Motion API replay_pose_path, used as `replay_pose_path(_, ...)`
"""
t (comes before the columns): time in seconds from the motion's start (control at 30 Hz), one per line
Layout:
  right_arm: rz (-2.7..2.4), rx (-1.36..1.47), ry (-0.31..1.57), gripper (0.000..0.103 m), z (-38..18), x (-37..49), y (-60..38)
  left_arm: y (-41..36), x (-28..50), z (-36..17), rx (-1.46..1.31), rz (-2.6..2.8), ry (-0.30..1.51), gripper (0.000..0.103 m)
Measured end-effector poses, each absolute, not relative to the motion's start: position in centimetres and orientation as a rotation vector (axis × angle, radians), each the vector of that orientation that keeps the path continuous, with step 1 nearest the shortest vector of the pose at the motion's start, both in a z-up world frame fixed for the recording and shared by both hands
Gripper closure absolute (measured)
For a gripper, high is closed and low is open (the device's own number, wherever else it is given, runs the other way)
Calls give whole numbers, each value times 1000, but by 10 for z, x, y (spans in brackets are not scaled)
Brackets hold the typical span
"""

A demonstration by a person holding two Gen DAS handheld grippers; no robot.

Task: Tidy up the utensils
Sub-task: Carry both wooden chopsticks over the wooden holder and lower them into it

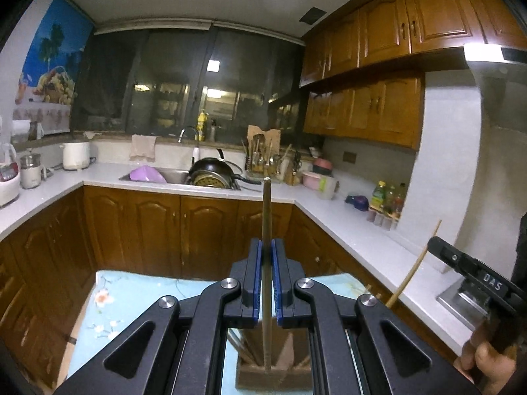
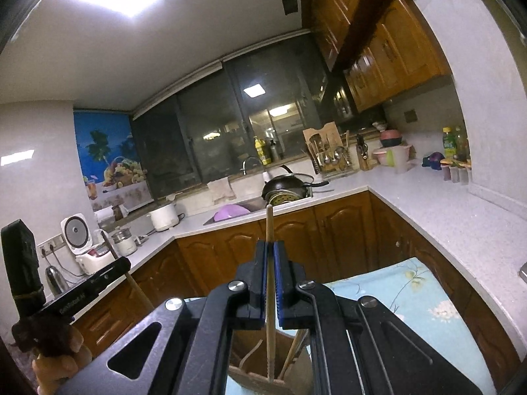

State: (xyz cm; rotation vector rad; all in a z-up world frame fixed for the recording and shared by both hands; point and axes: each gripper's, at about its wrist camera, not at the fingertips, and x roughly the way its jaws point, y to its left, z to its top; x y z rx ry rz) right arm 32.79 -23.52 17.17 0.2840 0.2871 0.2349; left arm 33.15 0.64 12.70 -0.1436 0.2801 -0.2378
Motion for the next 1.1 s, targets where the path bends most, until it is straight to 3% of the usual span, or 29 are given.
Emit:
replay_pose_path(0.53, 229, 293, 405, 99, 106, 346, -226, -26, 375, 55, -173, -210, 423, 99)
replay_pose_path(1.1, 216, 341, 515, 103, 73, 351, -232, -5, 381, 76, -202, -215, 497, 98)
